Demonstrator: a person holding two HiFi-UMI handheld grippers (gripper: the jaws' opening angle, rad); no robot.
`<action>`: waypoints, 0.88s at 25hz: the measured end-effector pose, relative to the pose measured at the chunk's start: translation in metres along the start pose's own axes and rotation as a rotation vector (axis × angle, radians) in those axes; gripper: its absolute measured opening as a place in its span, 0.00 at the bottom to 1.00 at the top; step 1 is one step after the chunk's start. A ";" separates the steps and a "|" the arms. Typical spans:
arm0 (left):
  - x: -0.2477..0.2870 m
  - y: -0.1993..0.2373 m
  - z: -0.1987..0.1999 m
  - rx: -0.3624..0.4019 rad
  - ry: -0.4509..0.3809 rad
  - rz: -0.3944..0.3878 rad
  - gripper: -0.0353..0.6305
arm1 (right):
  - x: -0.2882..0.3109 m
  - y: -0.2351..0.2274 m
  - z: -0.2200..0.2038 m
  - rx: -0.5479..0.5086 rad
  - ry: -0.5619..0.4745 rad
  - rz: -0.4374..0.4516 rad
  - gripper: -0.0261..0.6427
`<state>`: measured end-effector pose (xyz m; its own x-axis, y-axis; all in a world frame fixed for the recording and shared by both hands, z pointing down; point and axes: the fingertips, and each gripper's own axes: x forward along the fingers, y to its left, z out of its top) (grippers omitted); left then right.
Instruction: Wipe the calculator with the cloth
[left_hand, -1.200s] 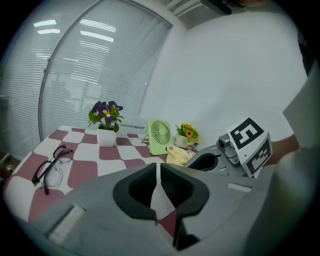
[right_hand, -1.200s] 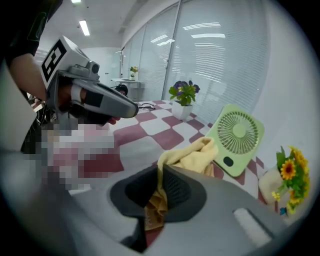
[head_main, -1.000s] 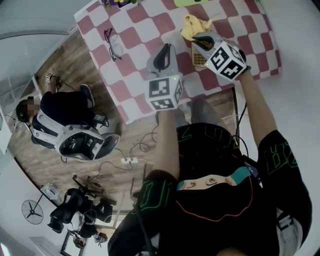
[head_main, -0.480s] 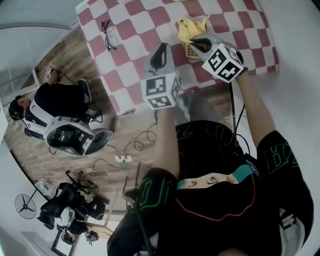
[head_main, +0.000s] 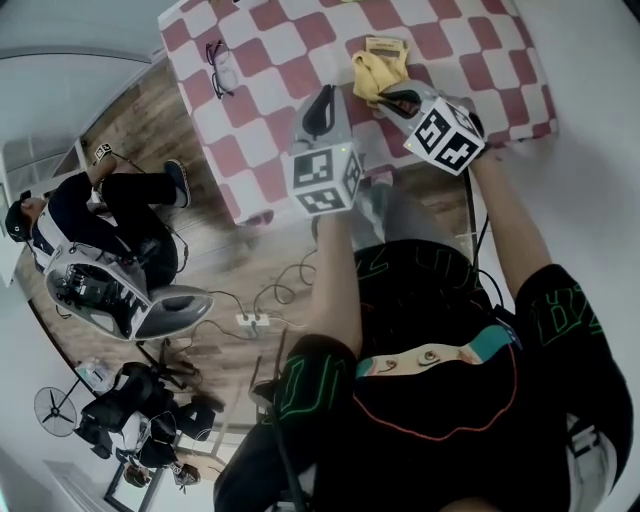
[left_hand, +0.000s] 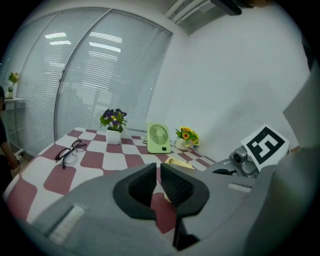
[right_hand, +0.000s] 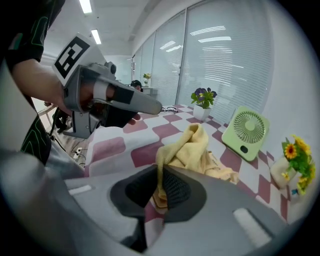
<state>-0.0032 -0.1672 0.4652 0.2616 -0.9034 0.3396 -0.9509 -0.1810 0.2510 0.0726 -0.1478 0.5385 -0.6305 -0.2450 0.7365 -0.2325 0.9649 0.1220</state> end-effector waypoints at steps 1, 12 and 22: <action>0.000 0.000 0.001 -0.001 -0.004 0.002 0.07 | -0.001 0.003 -0.001 0.003 -0.005 0.003 0.09; -0.003 0.007 0.026 0.012 -0.067 0.025 0.07 | -0.018 0.028 -0.004 0.010 -0.030 0.057 0.09; 0.001 0.000 0.081 0.035 -0.174 0.027 0.07 | -0.090 -0.047 0.063 0.157 -0.321 -0.134 0.09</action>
<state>-0.0168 -0.1993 0.3919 0.2059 -0.9613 0.1831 -0.9633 -0.1662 0.2106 0.0936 -0.1769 0.4247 -0.7810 -0.4089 0.4720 -0.4234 0.9023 0.0812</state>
